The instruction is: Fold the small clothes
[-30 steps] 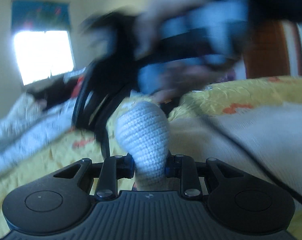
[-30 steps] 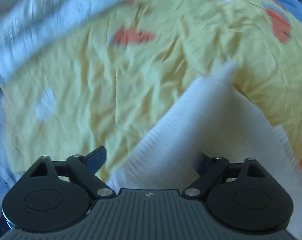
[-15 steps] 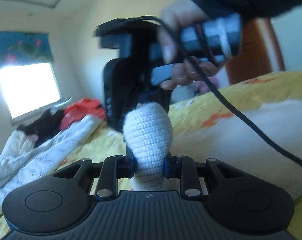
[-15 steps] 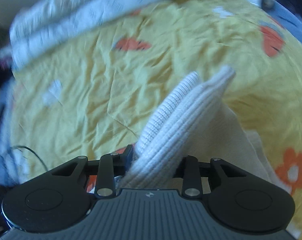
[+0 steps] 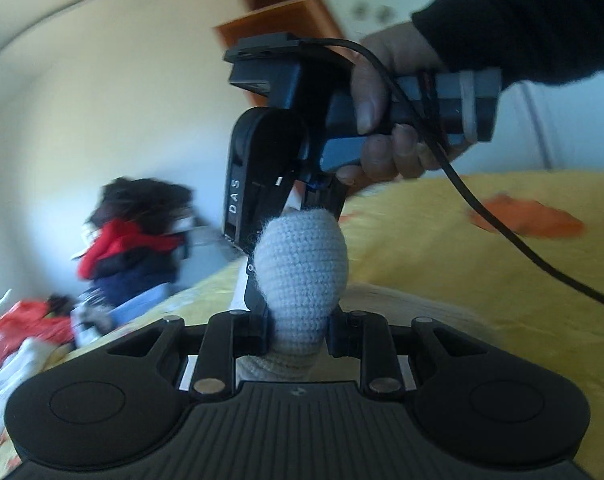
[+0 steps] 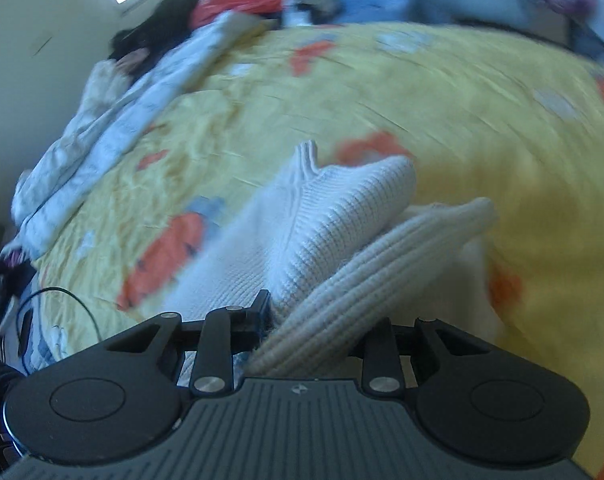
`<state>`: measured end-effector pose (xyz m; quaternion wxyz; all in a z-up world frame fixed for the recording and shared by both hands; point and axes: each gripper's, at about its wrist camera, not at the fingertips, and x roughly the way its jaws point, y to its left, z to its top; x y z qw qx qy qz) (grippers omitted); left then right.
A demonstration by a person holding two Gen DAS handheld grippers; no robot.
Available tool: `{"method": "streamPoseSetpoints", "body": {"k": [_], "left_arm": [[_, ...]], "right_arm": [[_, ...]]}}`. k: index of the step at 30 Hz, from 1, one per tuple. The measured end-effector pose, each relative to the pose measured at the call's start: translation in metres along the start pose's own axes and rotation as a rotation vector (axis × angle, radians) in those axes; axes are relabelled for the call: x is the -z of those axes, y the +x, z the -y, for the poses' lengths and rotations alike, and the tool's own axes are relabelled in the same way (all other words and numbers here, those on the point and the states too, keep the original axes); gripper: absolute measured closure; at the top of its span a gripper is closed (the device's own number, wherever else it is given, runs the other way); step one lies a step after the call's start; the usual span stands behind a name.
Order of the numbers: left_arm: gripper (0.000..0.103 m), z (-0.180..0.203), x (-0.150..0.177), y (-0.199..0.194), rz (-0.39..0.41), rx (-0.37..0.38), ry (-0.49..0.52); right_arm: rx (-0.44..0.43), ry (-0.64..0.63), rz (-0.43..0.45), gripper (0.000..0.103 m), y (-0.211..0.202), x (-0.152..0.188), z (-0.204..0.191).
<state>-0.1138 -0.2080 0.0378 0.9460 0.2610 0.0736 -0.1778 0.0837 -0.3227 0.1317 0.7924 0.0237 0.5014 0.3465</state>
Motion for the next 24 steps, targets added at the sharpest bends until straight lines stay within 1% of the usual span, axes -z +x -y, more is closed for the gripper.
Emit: {"method": "streamPoseSetpoints", "body": {"k": [2, 3, 4, 5, 6, 7, 8, 9, 10, 11, 13, 14, 15, 16, 17, 18, 19, 20, 22, 24], "left_arm": [[0.078, 0.025, 0.009, 0.011, -0.026, 0.041, 0.079], [0.078, 0.035, 0.018, 0.017, -0.053, 0.059, 0.123], [0.078, 0.044, 0.026, 0.021, -0.067, 0.061, 0.166], [0.078, 0.05, 0.032, 0.02, -0.047, 0.042, 0.206], [0.077, 0.051, 0.037, 0.016, -0.023, 0.029, 0.239], [0.074, 0.049, 0.041, 0.013, -0.01, 0.03, 0.257], [0.072, 0.042, 0.042, 0.009, 0.002, 0.043, 0.256], [0.071, 0.031, 0.043, 0.003, 0.014, 0.063, 0.239], [0.066, 0.018, 0.045, -0.006, 0.025, 0.078, 0.215], [0.06, 0.005, 0.047, -0.015, 0.033, 0.082, 0.191], [0.026, -0.016, 0.054, -0.036, 0.055, 0.051, 0.135], [0.021, -0.027, 0.06, -0.045, 0.071, 0.018, 0.109], [0.021, -0.035, 0.067, -0.054, 0.08, -0.011, 0.092], [0.021, -0.041, 0.075, -0.059, 0.063, -0.029, 0.087], [0.021, -0.046, 0.081, -0.059, 0.029, -0.046, 0.089], [0.021, -0.049, 0.088, -0.058, -0.011, -0.062, 0.091], [0.021, -0.049, 0.094, -0.055, -0.058, -0.075, 0.092], [0.021, -0.048, 0.097, -0.051, -0.098, -0.091, 0.09], [0.021, -0.048, 0.097, -0.045, -0.135, -0.099, 0.06], [0.021, -0.051, 0.094, -0.039, -0.135, -0.099, 0.044]], "right_arm": [[0.006, 0.06, 0.02, 0.073, 0.003, 0.023, 0.025], [0.004, 0.101, 0.029, 0.071, 0.008, 0.035, 0.038], [-0.001, 0.138, 0.037, 0.06, 0.012, 0.045, 0.046], [-0.017, 0.177, 0.059, 0.055, 0.016, 0.055, 0.053], [-0.055, 0.209, 0.095, 0.053, 0.016, 0.065, 0.059], [-0.094, 0.242, 0.132, 0.052, 0.013, 0.072, 0.065], [-0.113, 0.277, 0.168, 0.047, 0.008, 0.078, 0.069], [-0.116, 0.303, 0.202, 0.044, 0.002, 0.082, 0.072], [-0.102, 0.32, 0.251, 0.04, -0.009, 0.086, 0.077], [-0.077, 0.33, 0.307, 0.037, -0.02, 0.09, 0.078], [-0.018, 0.338, 0.397, 0.039, -0.038, 0.091, 0.078], [-0.004, 0.329, 0.424, 0.039, -0.045, 0.089, 0.078], [-0.003, 0.31, 0.432, 0.039, -0.047, 0.085, 0.075], [-0.012, 0.286, 0.429, 0.039, -0.047, 0.078, 0.069], [-0.023, 0.255, 0.417, 0.039, -0.045, 0.071, 0.062], [-0.032, 0.224, 0.399, 0.038, -0.04, 0.063, 0.056], [-0.036, 0.2, 0.38, 0.034, -0.034, 0.057, 0.052], [-0.031, 0.182, 0.348, 0.035, -0.025, 0.049, 0.049], [0.012, 0.169, 0.268, 0.034, -0.001, 0.034, 0.045], [0.075, 0.191, 0.174, 0.035, 0.028, 0.025, 0.05]]}}
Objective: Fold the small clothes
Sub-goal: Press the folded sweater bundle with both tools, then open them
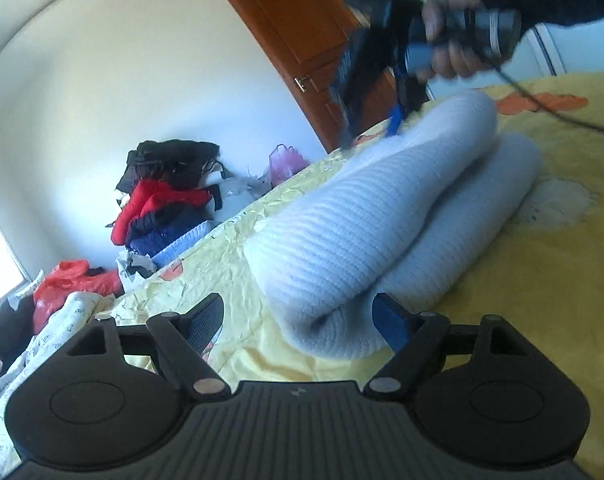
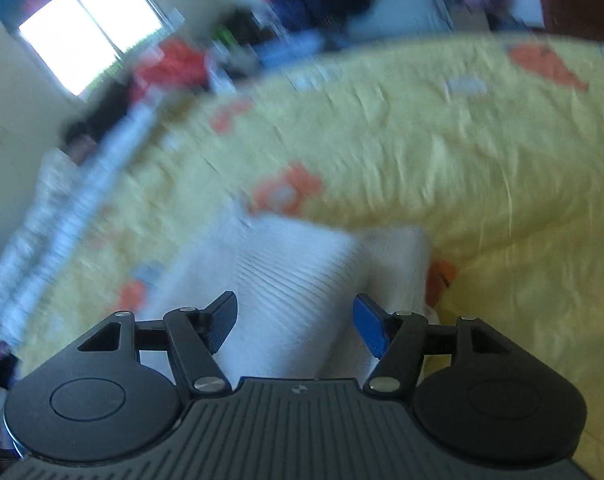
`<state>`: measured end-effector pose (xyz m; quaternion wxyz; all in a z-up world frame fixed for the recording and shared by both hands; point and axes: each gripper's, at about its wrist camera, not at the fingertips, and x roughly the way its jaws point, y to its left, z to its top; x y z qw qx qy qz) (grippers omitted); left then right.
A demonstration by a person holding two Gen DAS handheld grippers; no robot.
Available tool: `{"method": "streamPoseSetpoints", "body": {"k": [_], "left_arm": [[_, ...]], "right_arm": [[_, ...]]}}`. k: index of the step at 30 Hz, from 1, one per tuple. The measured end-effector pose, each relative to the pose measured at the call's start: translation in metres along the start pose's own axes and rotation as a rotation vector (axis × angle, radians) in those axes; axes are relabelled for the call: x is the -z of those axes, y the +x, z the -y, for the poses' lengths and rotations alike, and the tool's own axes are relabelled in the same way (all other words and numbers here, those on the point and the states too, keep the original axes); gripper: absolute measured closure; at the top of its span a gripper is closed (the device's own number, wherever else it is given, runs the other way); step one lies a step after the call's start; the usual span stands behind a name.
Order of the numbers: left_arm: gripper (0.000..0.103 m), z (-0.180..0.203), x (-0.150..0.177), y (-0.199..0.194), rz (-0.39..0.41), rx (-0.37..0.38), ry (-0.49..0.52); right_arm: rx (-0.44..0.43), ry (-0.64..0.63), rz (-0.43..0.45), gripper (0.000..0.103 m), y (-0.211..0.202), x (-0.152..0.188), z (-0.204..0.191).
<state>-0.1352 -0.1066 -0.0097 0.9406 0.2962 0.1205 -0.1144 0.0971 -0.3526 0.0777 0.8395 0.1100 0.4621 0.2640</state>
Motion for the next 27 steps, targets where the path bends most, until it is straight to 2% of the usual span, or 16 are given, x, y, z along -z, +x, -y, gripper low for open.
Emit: {"method": "streamPoseSetpoints", "body": {"k": [1, 2, 3, 4, 5, 7, 10, 12, 13, 14, 16, 20, 22, 24, 26, 27], "left_arm": [[0.022, 0.001, -0.002, 0.005, 0.009, 0.002, 0.001], [0.023, -0.003, -0.001, 0.01, 0.015, 0.009, -0.004], [0.044, 0.001, 0.0, 0.014, 0.008, 0.027, -0.015], [0.06, 0.0, -0.002, 0.021, -0.017, 0.06, -0.024], [0.061, -0.002, -0.004, 0.023, -0.012, 0.046, -0.034], [0.068, -0.009, -0.009, 0.021, 0.012, 0.059, -0.046], [0.07, -0.009, -0.01, 0.007, 0.049, 0.079, -0.029], [0.07, 0.001, -0.006, 0.007, 0.068, 0.072, 0.005], [0.069, 0.006, -0.004, 0.01, 0.069, 0.058, 0.024], [0.069, 0.01, -0.003, 0.013, 0.067, 0.042, 0.04], [0.065, 0.012, -0.005, 0.01, 0.059, 0.038, 0.042], [0.054, -0.007, -0.009, 0.005, 0.04, 0.071, 0.016], [0.038, -0.017, -0.007, -0.008, 0.044, 0.086, -0.004], [0.03, -0.033, -0.003, -0.017, 0.044, 0.126, -0.059], [0.028, -0.056, 0.0, -0.022, 0.034, 0.173, -0.147], [0.028, -0.068, -0.001, -0.02, 0.022, 0.19, -0.195]], "right_arm": [[0.038, 0.002, -0.035, 0.039, 0.014, 0.0, 0.001], [0.04, -0.001, -0.034, 0.052, 0.02, 0.002, 0.001], [0.016, -0.011, -0.015, 0.06, 0.021, 0.004, -0.004], [-0.002, -0.019, -0.005, 0.076, 0.02, 0.006, -0.008], [-0.013, -0.028, 0.014, 0.085, 0.016, 0.007, -0.013], [-0.048, -0.039, 0.063, 0.086, -0.004, 0.008, -0.017], [-0.046, -0.046, 0.133, 0.087, -0.037, 0.012, -0.011], [-0.029, -0.003, 0.123, 0.087, -0.04, 0.019, 0.01], [-0.017, 0.035, 0.089, 0.087, -0.031, 0.025, 0.021], [-0.003, 0.06, 0.059, 0.084, -0.019, 0.033, 0.029], [-0.034, 0.115, 0.124, 0.078, -0.017, 0.047, 0.036], [-0.043, 0.163, 0.174, 0.05, -0.03, 0.058, 0.033], [-0.059, 0.18, 0.208, 0.038, -0.044, 0.061, 0.03], [-0.064, 0.184, 0.263, 0.025, -0.062, 0.065, 0.027], [-0.055, 0.189, 0.302, 0.008, -0.076, 0.067, 0.029], [-0.049, 0.19, 0.307, 0.007, -0.079, 0.067, 0.032]]}}
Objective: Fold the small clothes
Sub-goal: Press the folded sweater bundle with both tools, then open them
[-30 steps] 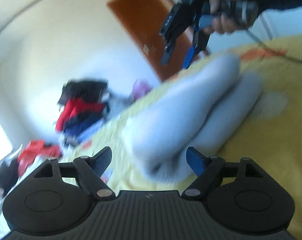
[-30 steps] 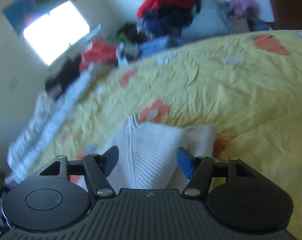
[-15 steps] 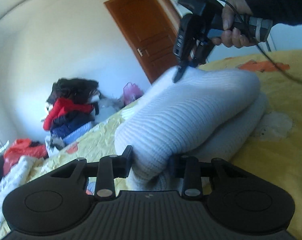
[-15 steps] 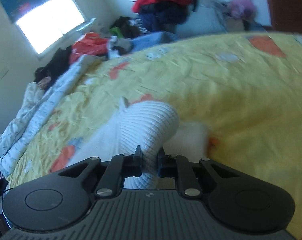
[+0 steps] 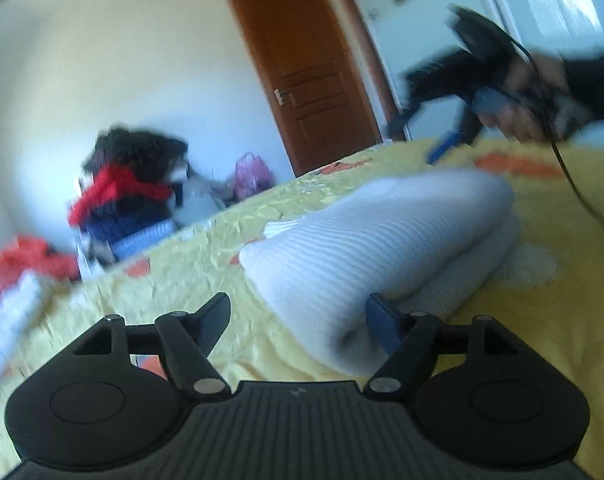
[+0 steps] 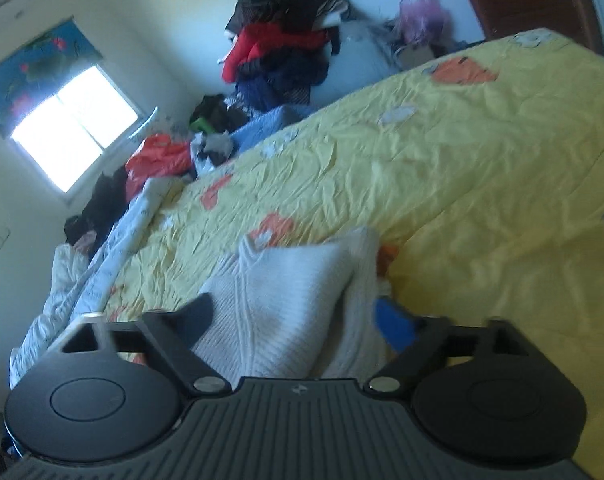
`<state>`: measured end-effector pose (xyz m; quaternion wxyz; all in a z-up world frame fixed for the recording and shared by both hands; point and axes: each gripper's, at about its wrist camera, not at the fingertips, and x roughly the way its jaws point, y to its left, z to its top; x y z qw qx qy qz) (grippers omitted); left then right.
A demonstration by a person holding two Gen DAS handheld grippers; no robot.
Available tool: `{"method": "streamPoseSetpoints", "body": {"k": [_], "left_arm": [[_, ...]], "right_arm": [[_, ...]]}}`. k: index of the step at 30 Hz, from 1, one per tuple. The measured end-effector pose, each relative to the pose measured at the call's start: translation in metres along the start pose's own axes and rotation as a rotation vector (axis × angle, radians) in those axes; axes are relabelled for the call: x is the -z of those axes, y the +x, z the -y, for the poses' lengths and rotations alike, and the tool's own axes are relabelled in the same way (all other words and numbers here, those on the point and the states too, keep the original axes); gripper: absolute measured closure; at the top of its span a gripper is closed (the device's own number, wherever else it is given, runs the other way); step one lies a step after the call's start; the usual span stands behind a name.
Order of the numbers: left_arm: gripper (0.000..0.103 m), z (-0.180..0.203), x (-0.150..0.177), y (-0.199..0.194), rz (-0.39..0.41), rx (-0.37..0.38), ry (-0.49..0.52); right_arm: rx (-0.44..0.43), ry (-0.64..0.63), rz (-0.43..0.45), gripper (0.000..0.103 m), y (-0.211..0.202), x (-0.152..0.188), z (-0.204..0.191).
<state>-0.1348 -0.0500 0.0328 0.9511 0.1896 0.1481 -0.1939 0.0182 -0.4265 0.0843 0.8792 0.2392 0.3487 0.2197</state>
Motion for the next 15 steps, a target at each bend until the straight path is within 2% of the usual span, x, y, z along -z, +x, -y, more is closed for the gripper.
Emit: {"method": "streamPoseSetpoints", "body": {"k": [3, 6, 8, 11, 15], "left_arm": [[0.027, -0.054, -0.012, 0.019, -0.059, 0.069, -0.271], [0.027, -0.107, -0.008, 0.062, -0.159, 0.207, -0.659], [0.027, -0.126, -0.001, 0.092, -0.21, 0.253, -0.835], [0.027, -0.141, 0.006, 0.138, -0.262, 0.328, -0.972], [0.026, -0.136, 0.018, 0.195, -0.4, 0.465, -1.114]], "right_arm": [[0.042, 0.016, -0.031, 0.007, 0.005, -0.002, 0.013], [0.057, 0.076, -0.107, 0.007, 0.022, 0.003, 0.03], [0.052, 0.135, -0.158, 0.007, 0.037, 0.006, 0.043], [-0.018, 0.203, -0.198, 0.008, 0.052, 0.009, 0.055], [-0.098, 0.237, -0.228, 0.008, 0.067, 0.009, 0.055]]}}
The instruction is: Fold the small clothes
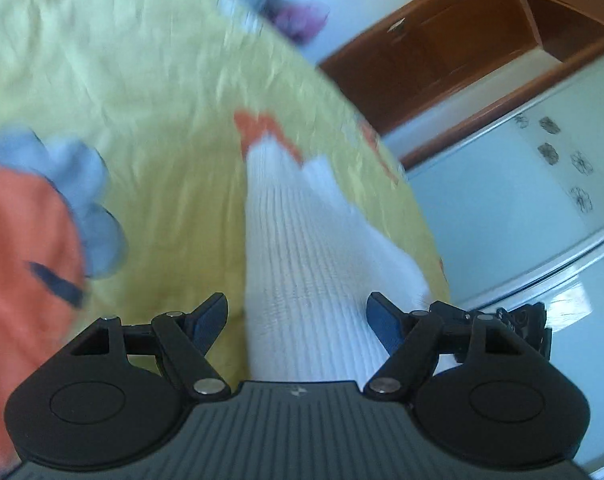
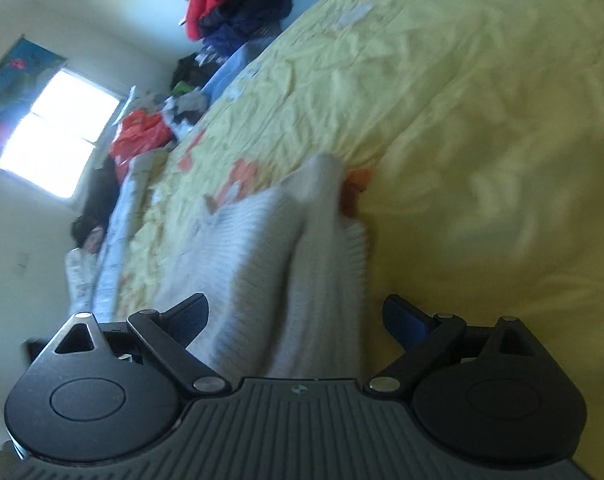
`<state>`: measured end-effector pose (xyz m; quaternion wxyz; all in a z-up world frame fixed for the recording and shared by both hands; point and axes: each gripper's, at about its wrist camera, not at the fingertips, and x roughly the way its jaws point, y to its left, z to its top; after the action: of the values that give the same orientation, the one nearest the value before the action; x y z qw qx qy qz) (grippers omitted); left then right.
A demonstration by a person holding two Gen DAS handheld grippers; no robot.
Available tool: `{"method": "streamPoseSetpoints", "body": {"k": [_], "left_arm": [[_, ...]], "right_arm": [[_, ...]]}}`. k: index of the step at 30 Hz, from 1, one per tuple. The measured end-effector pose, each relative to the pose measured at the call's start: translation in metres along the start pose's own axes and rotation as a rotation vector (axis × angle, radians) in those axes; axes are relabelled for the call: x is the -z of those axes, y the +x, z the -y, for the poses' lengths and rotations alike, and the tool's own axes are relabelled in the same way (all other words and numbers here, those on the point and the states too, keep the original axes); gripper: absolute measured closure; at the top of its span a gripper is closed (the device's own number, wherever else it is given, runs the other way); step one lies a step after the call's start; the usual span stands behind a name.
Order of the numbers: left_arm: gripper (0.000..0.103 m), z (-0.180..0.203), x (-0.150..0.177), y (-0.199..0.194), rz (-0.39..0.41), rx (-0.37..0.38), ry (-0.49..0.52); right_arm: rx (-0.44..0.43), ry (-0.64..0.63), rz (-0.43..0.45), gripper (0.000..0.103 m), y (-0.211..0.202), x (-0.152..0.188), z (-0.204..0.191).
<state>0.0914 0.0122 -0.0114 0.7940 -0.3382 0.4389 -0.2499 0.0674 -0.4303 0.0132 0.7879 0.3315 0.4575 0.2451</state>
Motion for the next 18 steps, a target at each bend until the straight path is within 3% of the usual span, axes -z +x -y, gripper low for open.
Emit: {"method": "streamPoseSetpoints", "body": {"k": [4, 6, 9, 13, 18], "left_arm": [[0.023, -0.007, -0.003, 0.024, -0.079, 0.062, -0.097], [0.023, 0.001, -0.006, 0.03, -0.088, 0.034, -0.069], [0.025, 0.019, 0.0, 0.03, -0.082, -0.042, 0.006], [0.033, 0.035, 0.002, 0.032, -0.062, -0.115, 0.055], [0.045, 0.047, 0.005, 0.02, -0.047, -0.148, 0.115]], "right_arm": [[-0.002, -0.106, -0.024, 0.009, 0.012, 0.009, -0.019], [0.017, -0.14, 0.001, 0.014, 0.013, 0.012, -0.025], [0.028, -0.198, 0.016, 0.028, 0.014, 0.023, -0.03], [-0.004, -0.137, 0.035, 0.037, 0.012, 0.023, -0.025], [-0.029, -0.094, 0.077, 0.053, 0.001, 0.026, -0.034]]}}
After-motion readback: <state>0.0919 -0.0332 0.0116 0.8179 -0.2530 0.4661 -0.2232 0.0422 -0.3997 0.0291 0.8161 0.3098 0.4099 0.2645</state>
